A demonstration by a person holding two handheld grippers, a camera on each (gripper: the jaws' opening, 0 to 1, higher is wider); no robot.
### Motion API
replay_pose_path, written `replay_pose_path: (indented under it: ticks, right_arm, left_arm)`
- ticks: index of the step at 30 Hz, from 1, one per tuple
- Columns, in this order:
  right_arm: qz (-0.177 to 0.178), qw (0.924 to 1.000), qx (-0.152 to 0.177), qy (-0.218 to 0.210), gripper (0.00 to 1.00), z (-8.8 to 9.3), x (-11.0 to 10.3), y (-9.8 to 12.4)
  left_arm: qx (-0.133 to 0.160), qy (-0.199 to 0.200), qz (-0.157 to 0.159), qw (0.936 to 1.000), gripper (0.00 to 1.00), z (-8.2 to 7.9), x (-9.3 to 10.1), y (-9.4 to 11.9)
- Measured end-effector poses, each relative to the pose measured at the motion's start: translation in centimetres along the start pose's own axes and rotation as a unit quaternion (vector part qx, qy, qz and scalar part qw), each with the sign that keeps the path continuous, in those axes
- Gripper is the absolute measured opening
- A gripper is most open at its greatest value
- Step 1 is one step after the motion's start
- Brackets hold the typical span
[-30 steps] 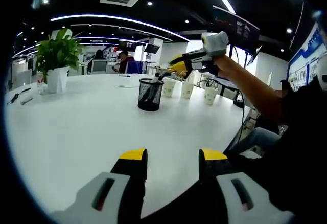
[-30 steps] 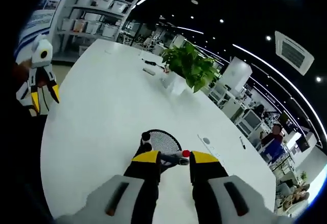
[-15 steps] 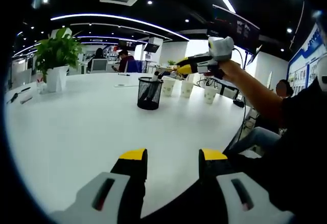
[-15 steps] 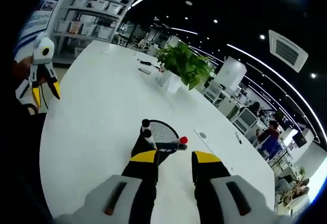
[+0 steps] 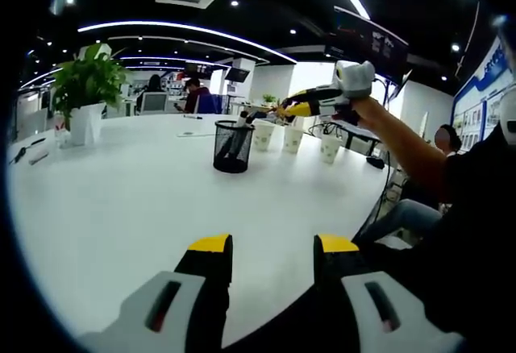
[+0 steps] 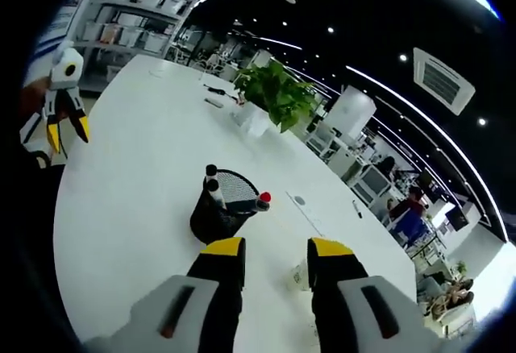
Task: Place the scattered laser pointers and whiteboard markers into the pen holder and stack the scattered paper cups together
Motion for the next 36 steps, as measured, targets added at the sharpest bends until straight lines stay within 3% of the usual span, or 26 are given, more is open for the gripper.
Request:
replay_pose_path:
  ticks: [25,36]
  right_arm:
    - [0.048,0.9982,-0.034,0.011,0.41,1.9,3.2,0.5]
    - [0.032,0.9983,-0.041,0.026,0.4,2.7,4.1,-0.7]
  left_arm:
    - [0.004,-0.001,0.001,1.0,0.42,-0.5,-0.3,-0.1]
    - [0.006,-0.012,0.003,0.9999,0.43,-1.0,0.0,0.0]
Point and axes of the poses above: the point that each gripper's makers call its tool centre point, and the gripper's own axes: y roughly backward along the fingers, x roughly to its right, z roughly out of its underside, the point moved 9 cm from there along y, roughly backward along the fingers, and after that the axes turned 14 degrees about -x, right-handed, at the moved point
